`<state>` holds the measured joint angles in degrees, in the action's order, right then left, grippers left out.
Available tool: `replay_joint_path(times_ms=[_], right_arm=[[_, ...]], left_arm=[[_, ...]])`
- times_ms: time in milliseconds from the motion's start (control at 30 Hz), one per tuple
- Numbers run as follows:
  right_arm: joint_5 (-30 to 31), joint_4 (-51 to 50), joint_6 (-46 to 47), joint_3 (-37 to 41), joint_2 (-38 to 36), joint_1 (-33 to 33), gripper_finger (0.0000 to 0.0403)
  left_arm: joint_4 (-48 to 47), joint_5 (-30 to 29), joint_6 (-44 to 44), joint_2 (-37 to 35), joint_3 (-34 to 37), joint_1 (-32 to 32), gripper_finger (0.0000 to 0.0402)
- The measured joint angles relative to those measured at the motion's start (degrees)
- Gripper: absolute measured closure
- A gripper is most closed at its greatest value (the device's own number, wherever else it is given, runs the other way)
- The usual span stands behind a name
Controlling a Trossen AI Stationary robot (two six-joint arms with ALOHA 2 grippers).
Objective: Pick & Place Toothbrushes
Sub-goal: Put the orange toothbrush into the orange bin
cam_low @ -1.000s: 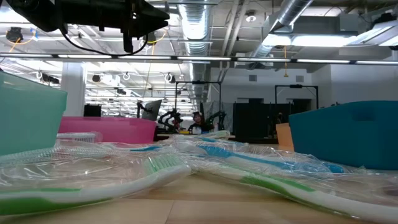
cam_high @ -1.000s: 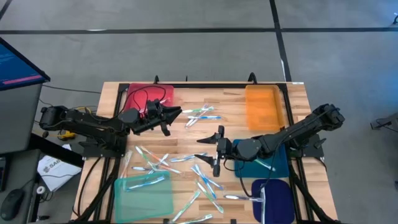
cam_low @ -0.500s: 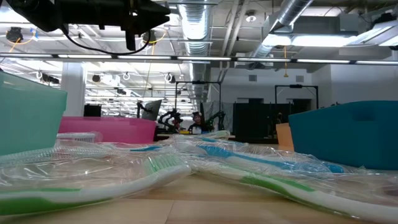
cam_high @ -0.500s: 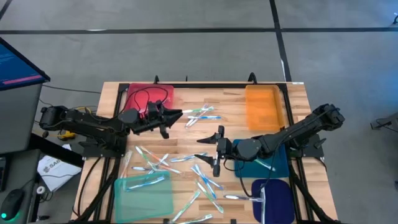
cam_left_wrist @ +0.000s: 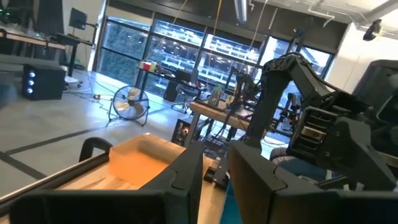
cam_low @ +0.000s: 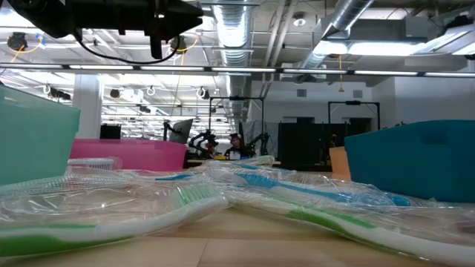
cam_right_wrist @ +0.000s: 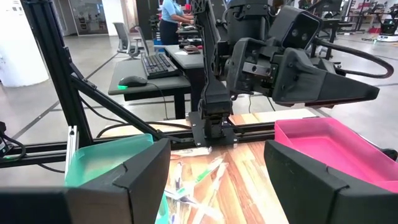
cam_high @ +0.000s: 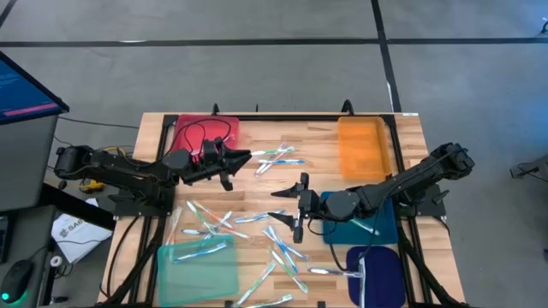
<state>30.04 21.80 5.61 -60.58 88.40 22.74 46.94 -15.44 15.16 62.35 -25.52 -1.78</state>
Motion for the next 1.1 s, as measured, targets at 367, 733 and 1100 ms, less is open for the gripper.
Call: replay_joint_path(times_ms=[367, 733, 1100], right_arm=[[0.0, -0.4, 0.0, 0.0, 0.0, 0.0, 0.0148], [-0.5, -13.9, 9.0, 0.0, 0.0, -1.6, 0.0148], [-15.7, -16.1, 16.3, 0.0, 0.0, -0.4, 0.0148]], left_arm=[[0.7, 1.4, -1.3, 0.0, 0.0, 0.2, 0.0329], [0.6, 7.0, -10.5, 0.0, 0.0, 0.2, 0.0329], [0.6, 17.5, -10.5, -0.1, -0.2, 0.2, 0.0329]])
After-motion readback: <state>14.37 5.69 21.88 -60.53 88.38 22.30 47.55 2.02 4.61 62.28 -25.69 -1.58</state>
